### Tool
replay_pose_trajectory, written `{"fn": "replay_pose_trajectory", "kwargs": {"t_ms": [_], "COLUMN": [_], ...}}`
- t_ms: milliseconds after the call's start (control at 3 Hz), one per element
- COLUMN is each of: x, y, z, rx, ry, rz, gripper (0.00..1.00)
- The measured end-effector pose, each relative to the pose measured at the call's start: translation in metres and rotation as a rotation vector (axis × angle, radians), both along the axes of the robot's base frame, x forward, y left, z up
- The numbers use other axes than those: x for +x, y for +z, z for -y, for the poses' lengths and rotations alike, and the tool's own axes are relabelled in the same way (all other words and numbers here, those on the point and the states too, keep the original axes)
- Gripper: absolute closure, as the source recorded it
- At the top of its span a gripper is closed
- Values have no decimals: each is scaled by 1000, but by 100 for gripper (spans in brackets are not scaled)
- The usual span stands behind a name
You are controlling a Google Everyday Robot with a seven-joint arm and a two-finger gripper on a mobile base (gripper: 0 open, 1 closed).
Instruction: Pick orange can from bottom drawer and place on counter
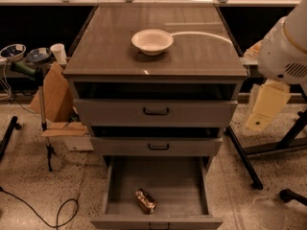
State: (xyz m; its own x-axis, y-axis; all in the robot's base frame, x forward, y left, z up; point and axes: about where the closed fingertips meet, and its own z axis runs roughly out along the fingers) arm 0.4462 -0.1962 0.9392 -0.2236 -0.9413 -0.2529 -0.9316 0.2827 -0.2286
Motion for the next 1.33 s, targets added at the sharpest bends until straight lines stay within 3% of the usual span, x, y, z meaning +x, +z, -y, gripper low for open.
{"fn": "replay_pose_trajectory", "kwargs": {"t_ms": [333,1000,1333], "x": [0,12,30], "y": [-39,-151,-233], "z": [-26,-91,-130], "rx": [11,71,150], "ry": [17,8,-95], "rz": [-14,-74,-132], "gripper": [0,0,0]}}
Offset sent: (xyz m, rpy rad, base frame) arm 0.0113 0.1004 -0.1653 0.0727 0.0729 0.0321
